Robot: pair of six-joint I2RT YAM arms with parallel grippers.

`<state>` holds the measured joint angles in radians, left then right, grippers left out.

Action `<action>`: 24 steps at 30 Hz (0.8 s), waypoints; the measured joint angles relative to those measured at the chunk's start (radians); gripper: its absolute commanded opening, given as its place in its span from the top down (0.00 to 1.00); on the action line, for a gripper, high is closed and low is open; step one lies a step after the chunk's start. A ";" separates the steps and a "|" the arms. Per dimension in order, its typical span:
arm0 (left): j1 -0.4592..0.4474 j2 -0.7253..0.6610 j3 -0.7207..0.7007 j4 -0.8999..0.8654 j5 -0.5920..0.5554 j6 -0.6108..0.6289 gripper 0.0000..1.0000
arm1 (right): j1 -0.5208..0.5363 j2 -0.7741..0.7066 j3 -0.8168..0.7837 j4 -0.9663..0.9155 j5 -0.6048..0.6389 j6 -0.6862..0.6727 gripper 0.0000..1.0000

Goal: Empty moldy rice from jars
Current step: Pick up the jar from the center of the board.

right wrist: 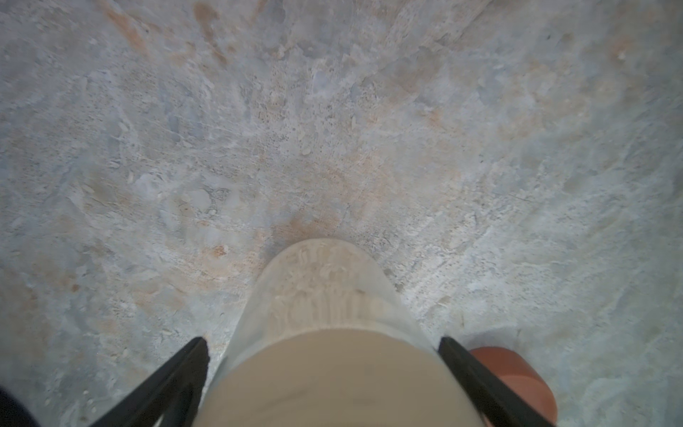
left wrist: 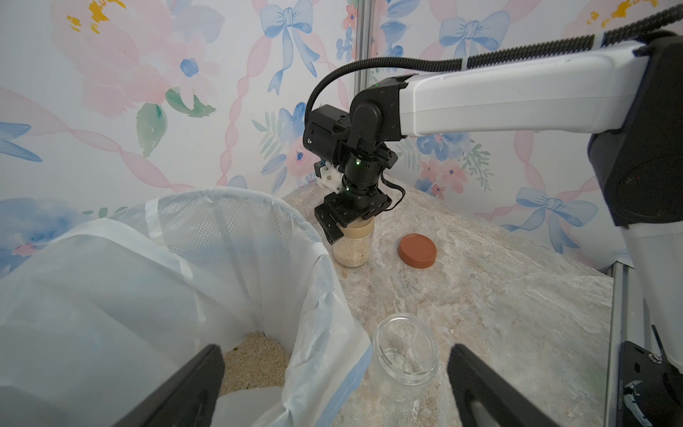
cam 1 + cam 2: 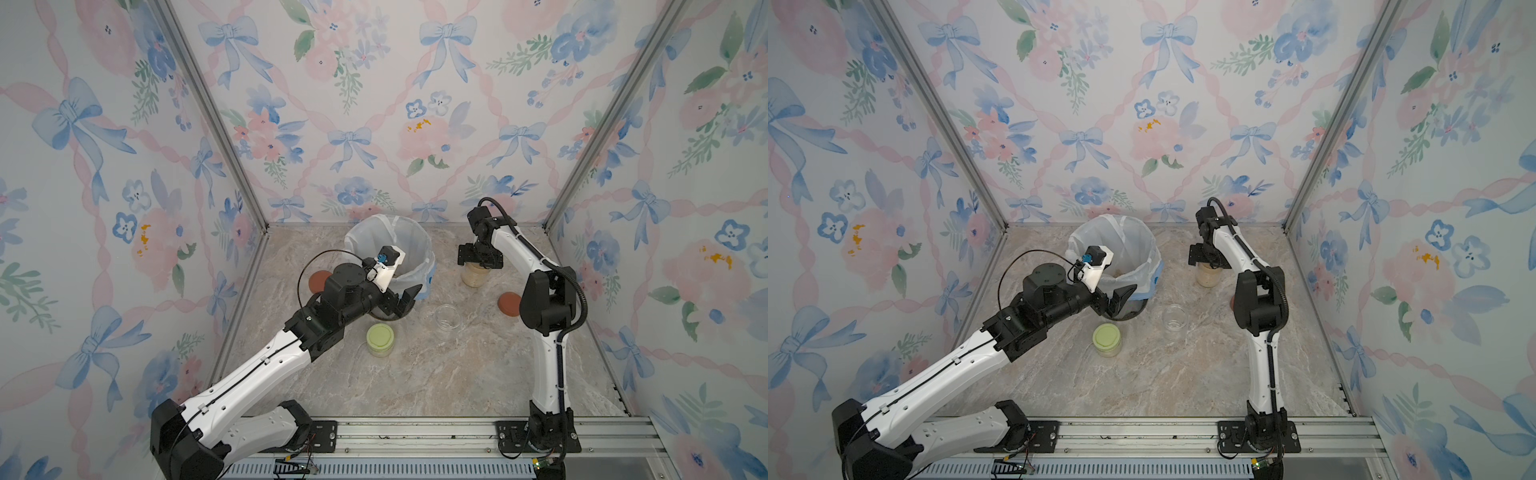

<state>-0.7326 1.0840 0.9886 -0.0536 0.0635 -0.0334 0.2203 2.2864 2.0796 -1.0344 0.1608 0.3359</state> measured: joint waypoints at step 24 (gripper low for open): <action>0.000 0.032 0.009 0.003 -0.003 0.000 0.02 | -0.011 0.023 0.002 -0.006 -0.011 -0.004 1.00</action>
<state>-0.7326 1.1164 0.9977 -0.0502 0.0601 -0.0338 0.2089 2.3096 2.0811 -1.0401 0.1501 0.3317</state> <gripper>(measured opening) 0.979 0.858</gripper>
